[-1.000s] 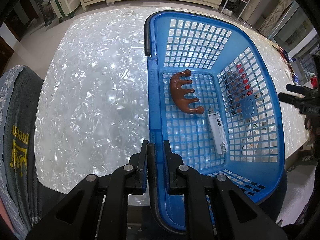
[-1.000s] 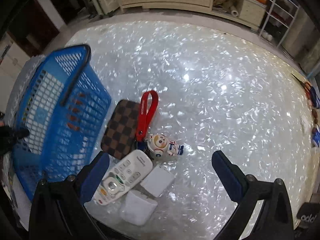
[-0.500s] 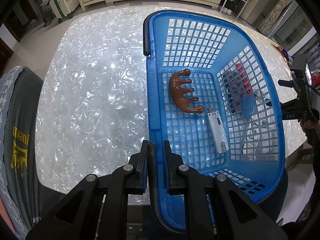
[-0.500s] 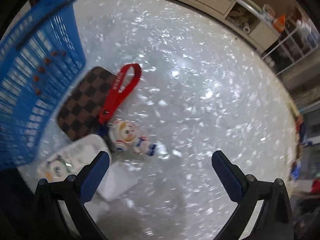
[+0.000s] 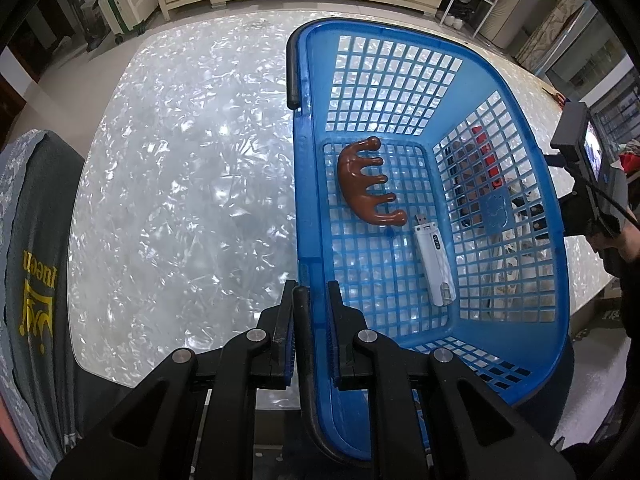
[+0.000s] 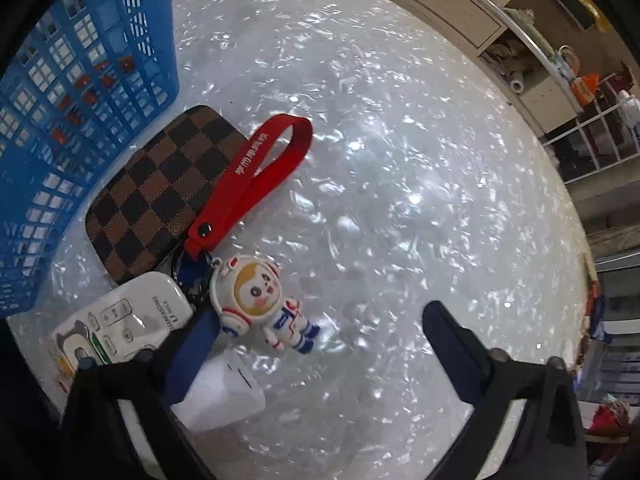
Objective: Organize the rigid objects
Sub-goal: 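Move the right tool to the astronaut keychain and grasp it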
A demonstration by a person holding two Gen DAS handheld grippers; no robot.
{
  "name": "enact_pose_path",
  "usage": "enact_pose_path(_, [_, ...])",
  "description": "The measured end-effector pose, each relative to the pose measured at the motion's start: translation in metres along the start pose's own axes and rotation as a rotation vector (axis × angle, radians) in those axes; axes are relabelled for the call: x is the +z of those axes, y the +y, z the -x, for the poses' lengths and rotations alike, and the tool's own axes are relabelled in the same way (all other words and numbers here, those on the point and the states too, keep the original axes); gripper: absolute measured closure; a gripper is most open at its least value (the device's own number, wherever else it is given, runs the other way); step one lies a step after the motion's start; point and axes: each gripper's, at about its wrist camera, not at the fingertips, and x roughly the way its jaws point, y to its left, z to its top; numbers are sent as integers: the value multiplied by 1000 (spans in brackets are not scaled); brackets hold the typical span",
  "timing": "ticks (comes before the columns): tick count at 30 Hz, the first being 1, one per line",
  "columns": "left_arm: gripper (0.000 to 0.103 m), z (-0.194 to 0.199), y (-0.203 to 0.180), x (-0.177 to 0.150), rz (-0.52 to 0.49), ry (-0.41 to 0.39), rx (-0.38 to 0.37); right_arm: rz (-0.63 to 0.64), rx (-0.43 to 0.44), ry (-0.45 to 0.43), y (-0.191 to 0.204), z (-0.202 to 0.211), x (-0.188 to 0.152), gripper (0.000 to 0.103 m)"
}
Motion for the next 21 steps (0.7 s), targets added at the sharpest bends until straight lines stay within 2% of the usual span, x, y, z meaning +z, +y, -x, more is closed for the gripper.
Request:
enact_pose_path(4, [89, -1, 0, 0, -1, 2, 1, -9, 70, -11, -3, -8, 10, 36])
enact_pose_path(9, [89, -1, 0, 0, -4, 4, 1, 12, 112, -34, 0, -12, 22, 42])
enact_pose_path(13, [89, -1, 0, 0, -2, 4, 0, 20, 170, -44, 3, -13, 29, 67])
enact_pose_path(21, [89, -1, 0, 0, -1, 3, 1, -38, 193, -32, 3, -12, 26, 70])
